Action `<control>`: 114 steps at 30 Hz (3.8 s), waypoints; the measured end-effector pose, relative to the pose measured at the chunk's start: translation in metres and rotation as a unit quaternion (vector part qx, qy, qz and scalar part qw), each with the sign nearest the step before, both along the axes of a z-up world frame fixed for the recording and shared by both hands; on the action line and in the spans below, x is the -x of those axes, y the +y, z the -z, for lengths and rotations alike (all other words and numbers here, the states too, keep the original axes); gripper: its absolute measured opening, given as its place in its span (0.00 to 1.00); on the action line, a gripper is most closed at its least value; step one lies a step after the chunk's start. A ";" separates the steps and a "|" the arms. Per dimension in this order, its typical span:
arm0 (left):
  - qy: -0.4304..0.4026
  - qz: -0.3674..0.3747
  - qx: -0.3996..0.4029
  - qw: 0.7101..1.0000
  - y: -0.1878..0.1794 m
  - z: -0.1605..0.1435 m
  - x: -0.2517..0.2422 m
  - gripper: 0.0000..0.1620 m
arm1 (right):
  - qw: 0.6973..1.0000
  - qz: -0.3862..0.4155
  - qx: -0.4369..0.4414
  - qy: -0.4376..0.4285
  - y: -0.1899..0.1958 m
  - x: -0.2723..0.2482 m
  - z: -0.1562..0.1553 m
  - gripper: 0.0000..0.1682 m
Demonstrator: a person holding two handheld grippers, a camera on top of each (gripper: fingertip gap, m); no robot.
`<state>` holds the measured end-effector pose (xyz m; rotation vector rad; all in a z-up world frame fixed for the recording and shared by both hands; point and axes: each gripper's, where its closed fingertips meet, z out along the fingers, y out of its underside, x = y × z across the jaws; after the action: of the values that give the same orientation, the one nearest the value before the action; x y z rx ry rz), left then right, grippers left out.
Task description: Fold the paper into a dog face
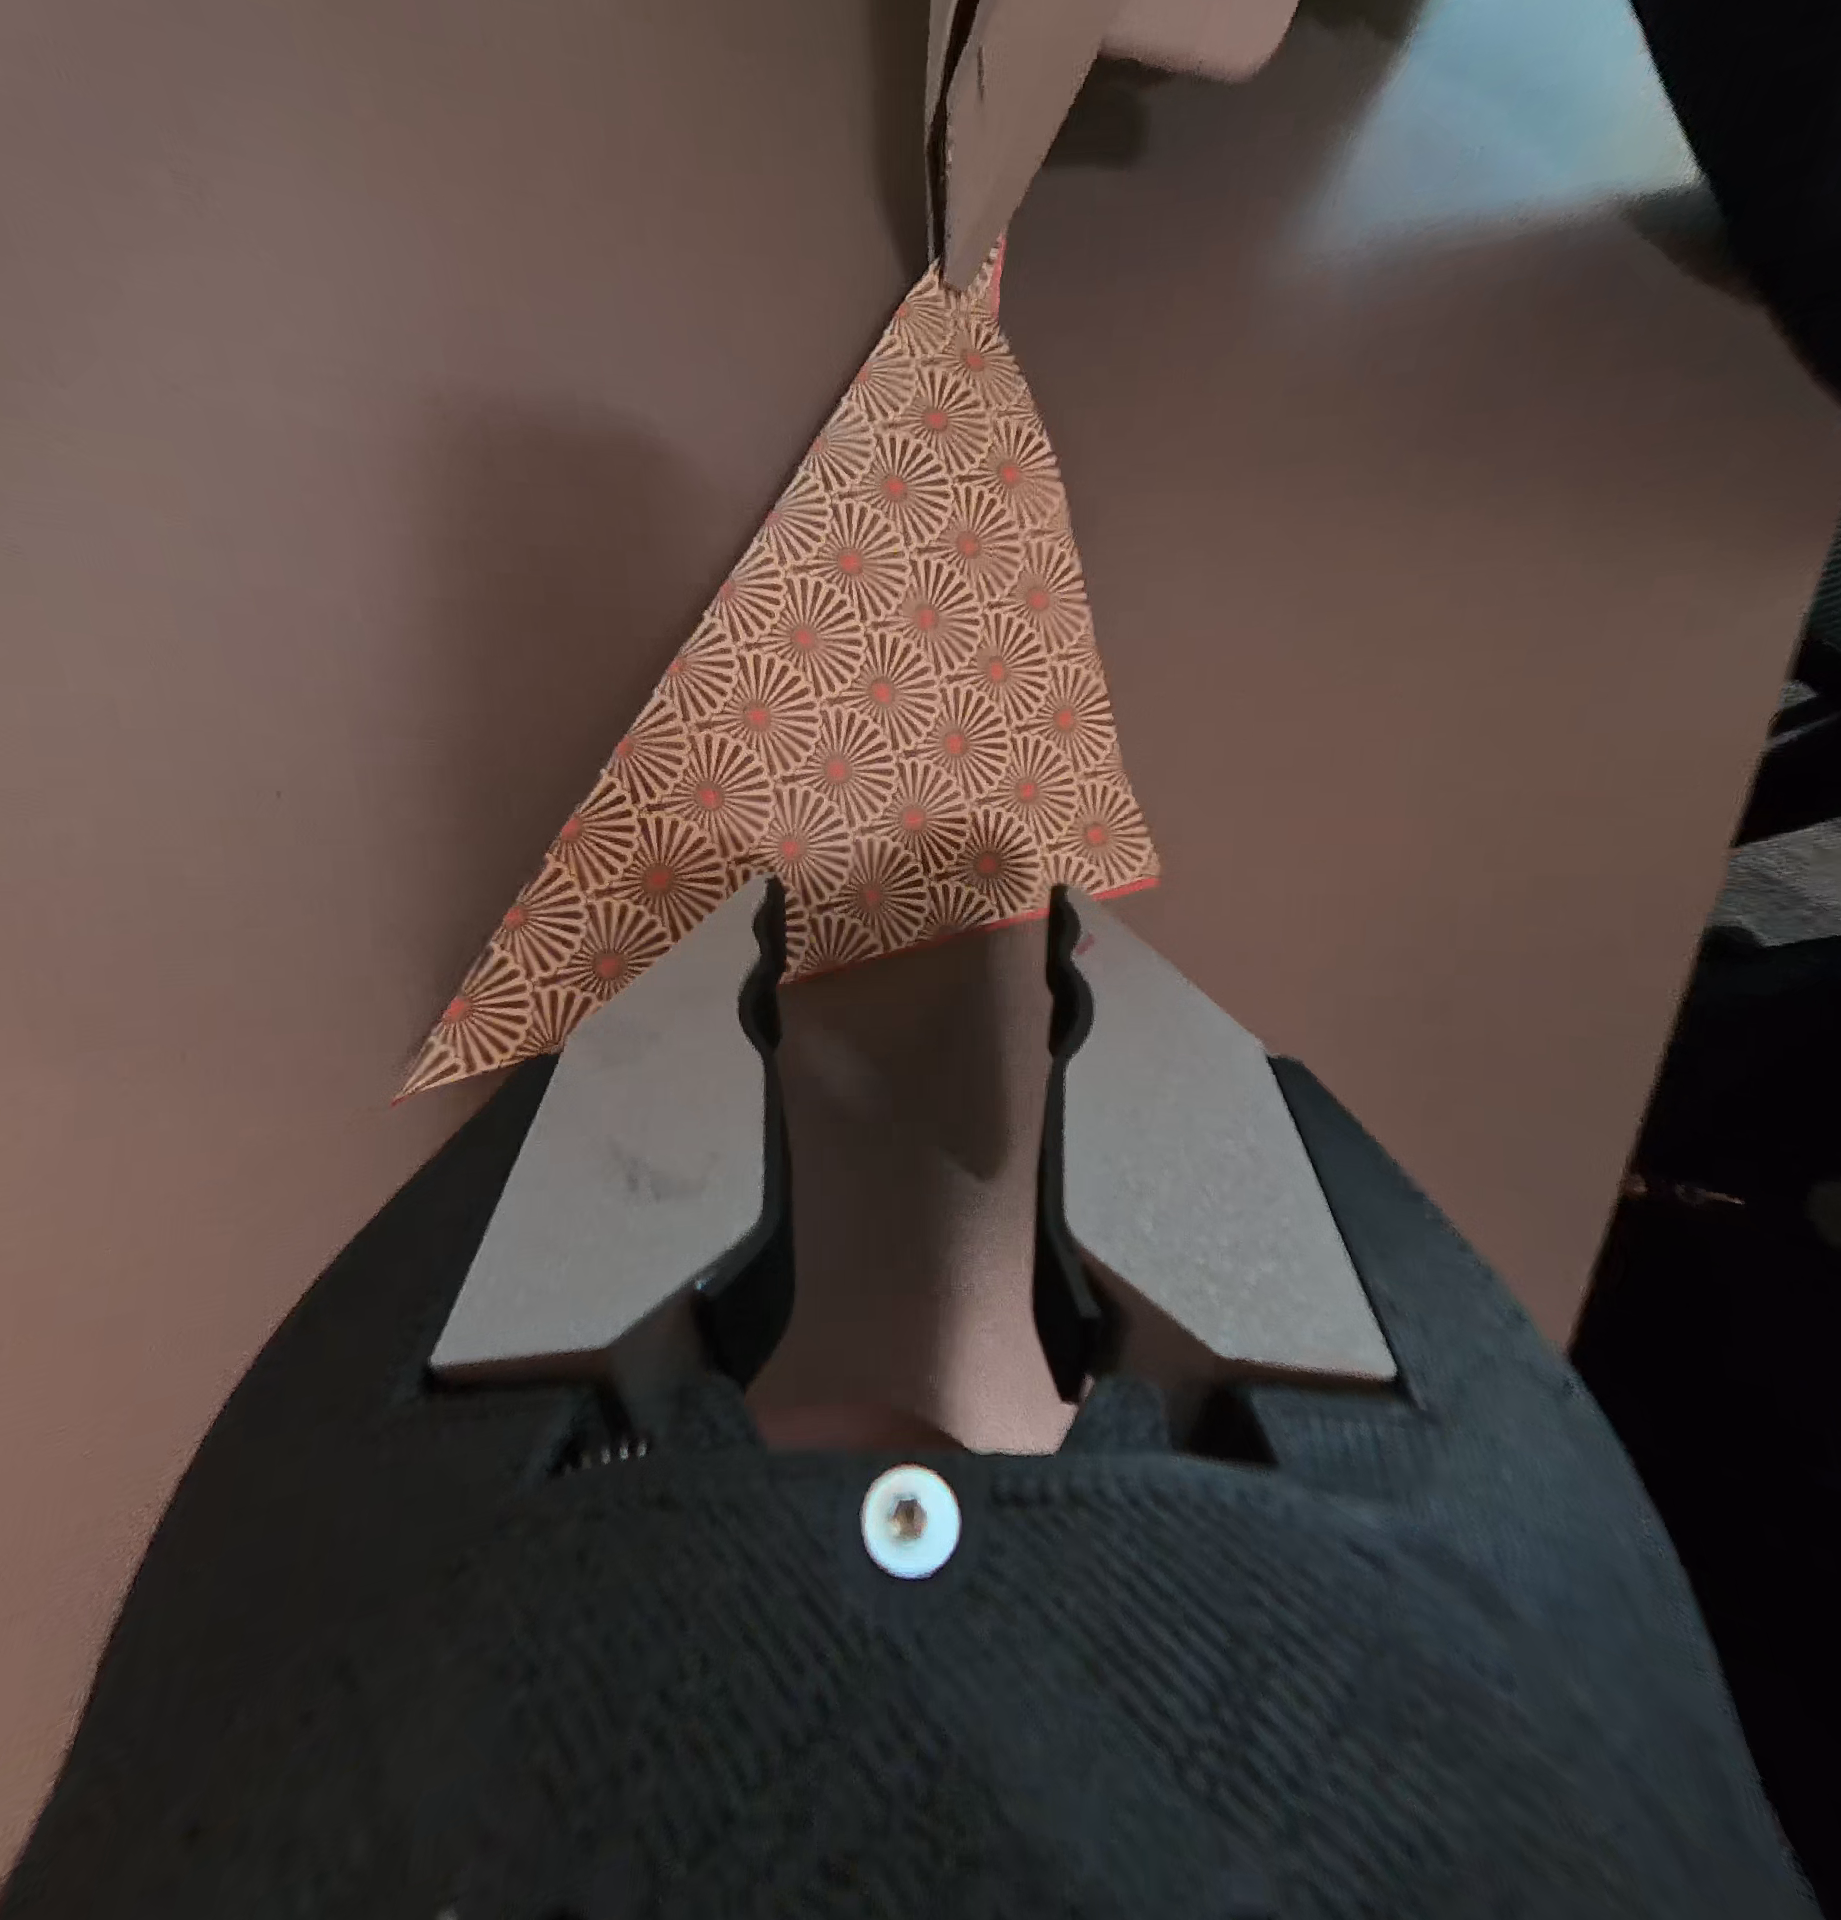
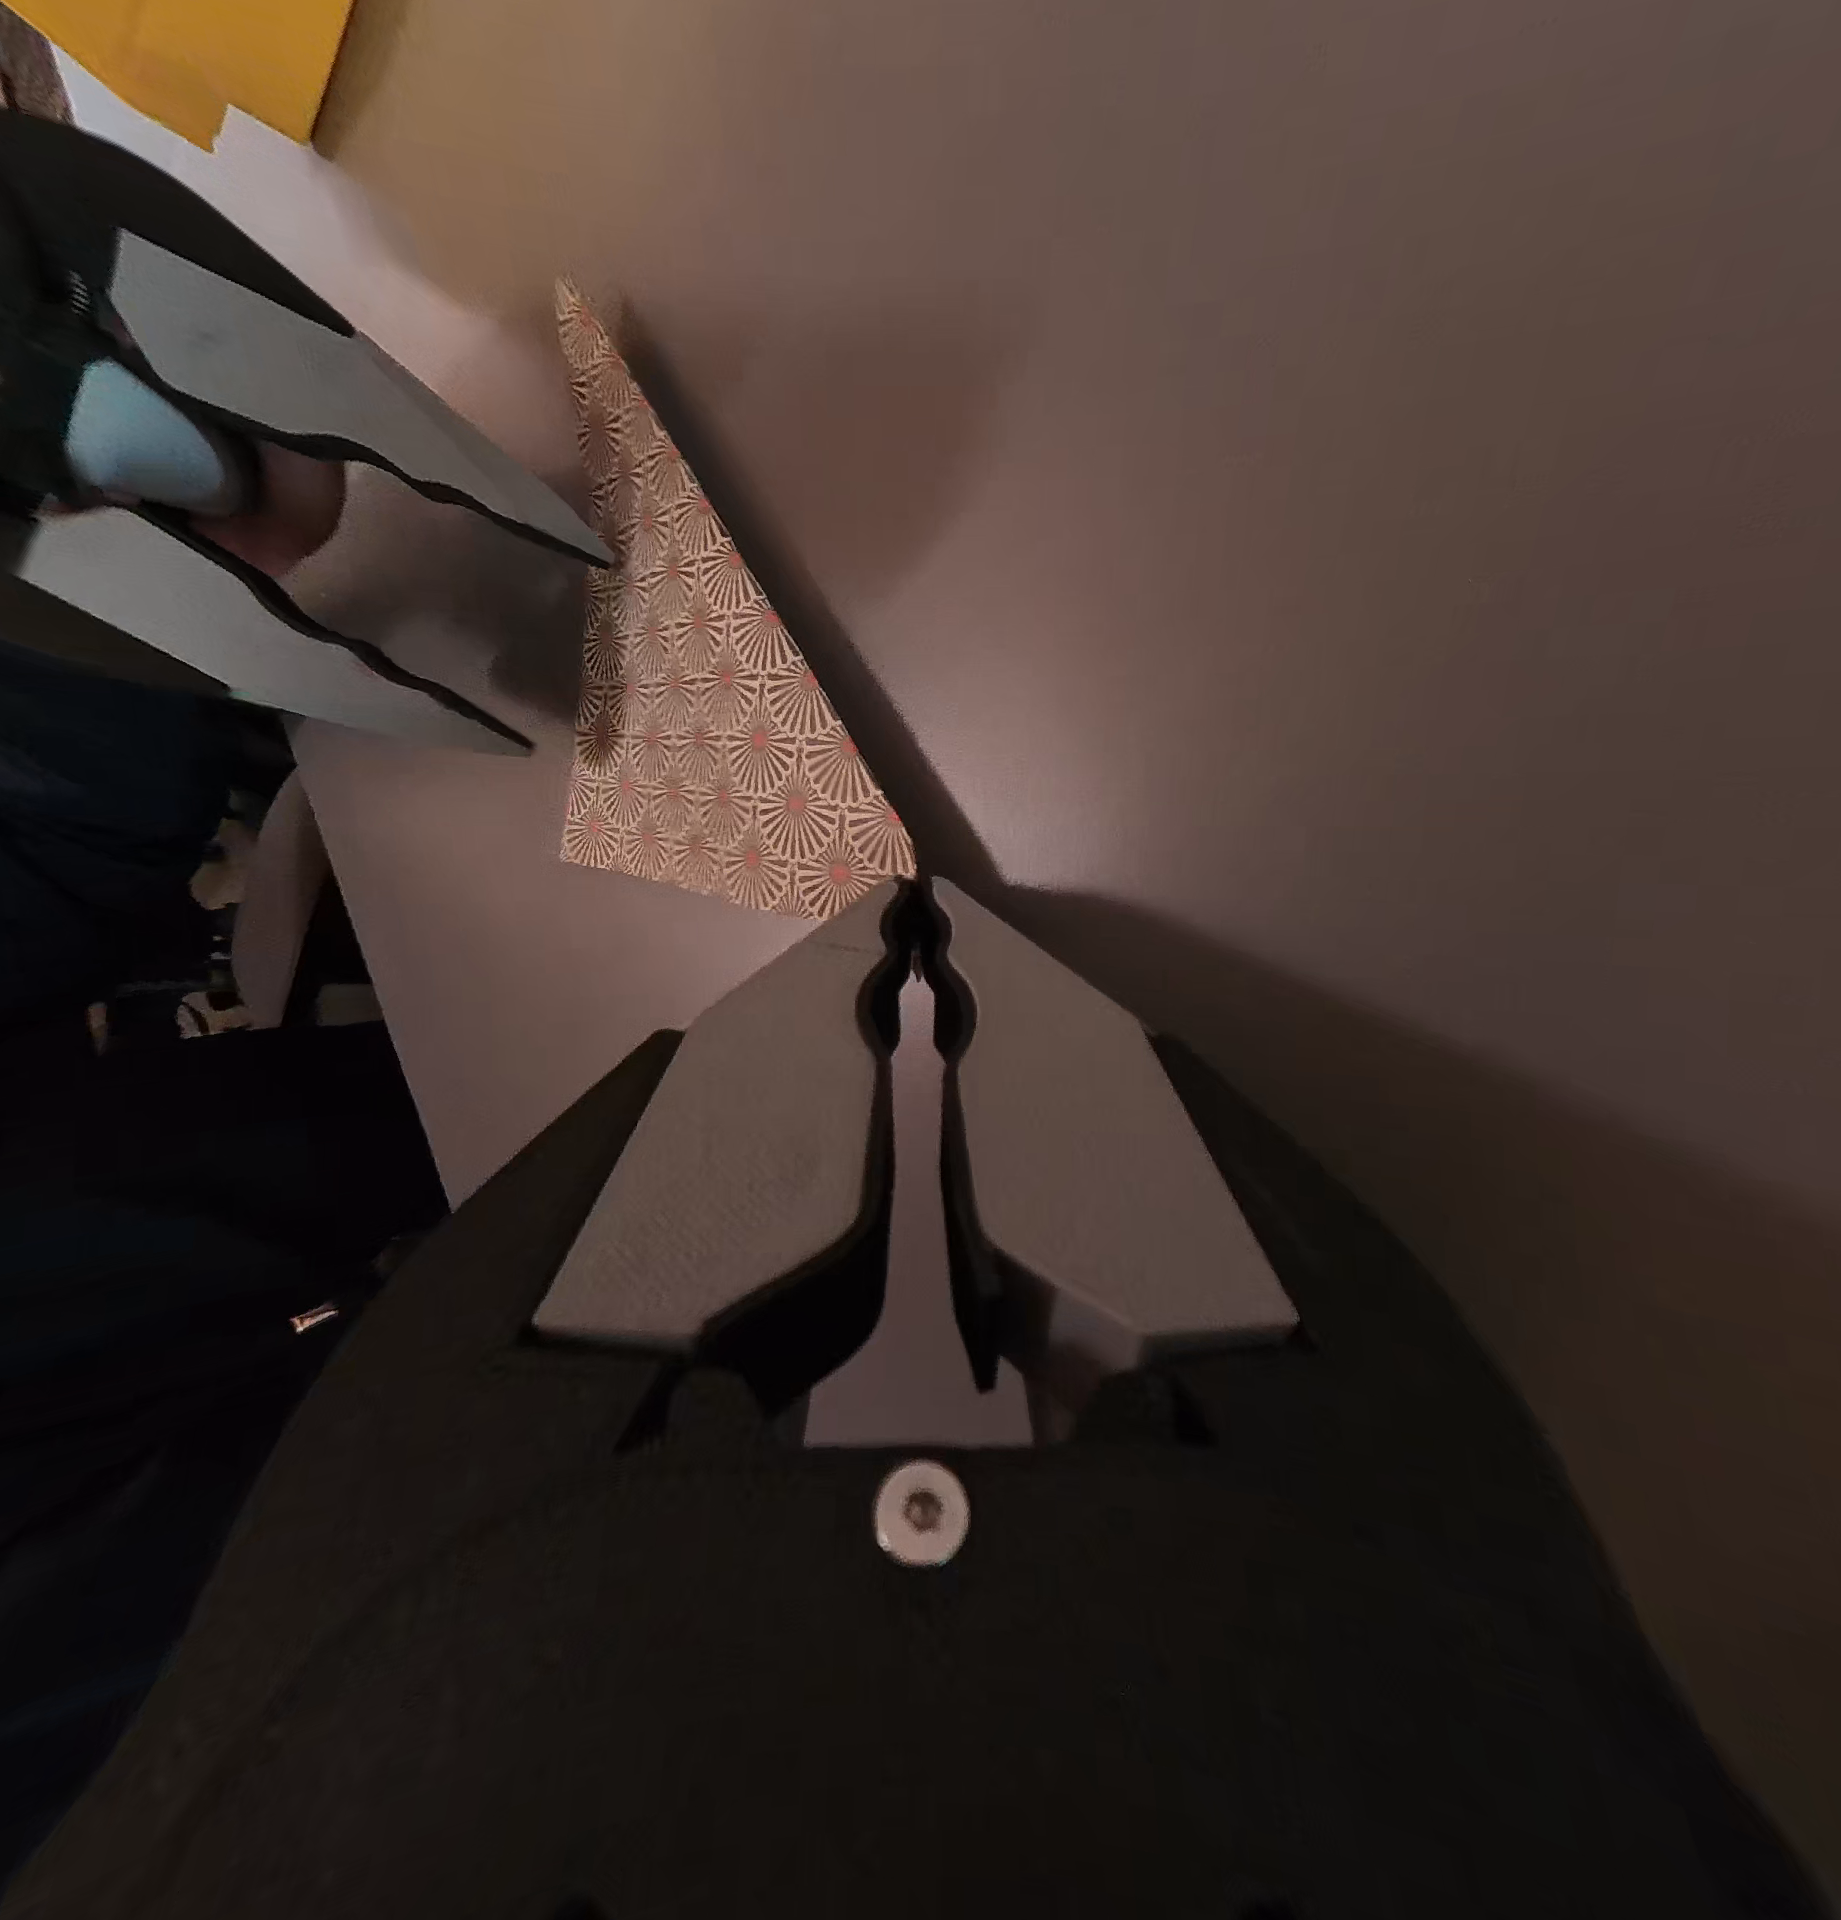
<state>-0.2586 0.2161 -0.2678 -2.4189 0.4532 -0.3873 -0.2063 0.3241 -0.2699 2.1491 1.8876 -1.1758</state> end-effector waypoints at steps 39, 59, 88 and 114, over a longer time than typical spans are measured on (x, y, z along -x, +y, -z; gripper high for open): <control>0.001 0.094 0.014 0.995 0.061 -0.005 -0.039 0.00 | 0.986 -0.034 -0.143 0.082 -0.001 0.016 -0.028 0.00; -0.066 0.086 0.007 0.994 0.078 0.010 -0.042 0.00 | 0.971 -0.107 -0.179 0.117 -0.033 0.023 -0.032 0.00; -0.036 0.047 -0.019 0.998 0.063 0.006 -0.015 0.00 | 0.986 -0.146 -0.071 0.037 -0.054 0.011 0.003 0.00; -0.080 0.049 -0.011 0.996 0.061 0.008 -0.026 0.00 | 0.984 -0.176 0.001 0.009 -0.072 0.000 0.008 0.00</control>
<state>-0.2322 0.2772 -0.2761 -2.3288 0.5040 -0.6100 -0.2063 0.2526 -0.2777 1.7083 2.1535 -1.1213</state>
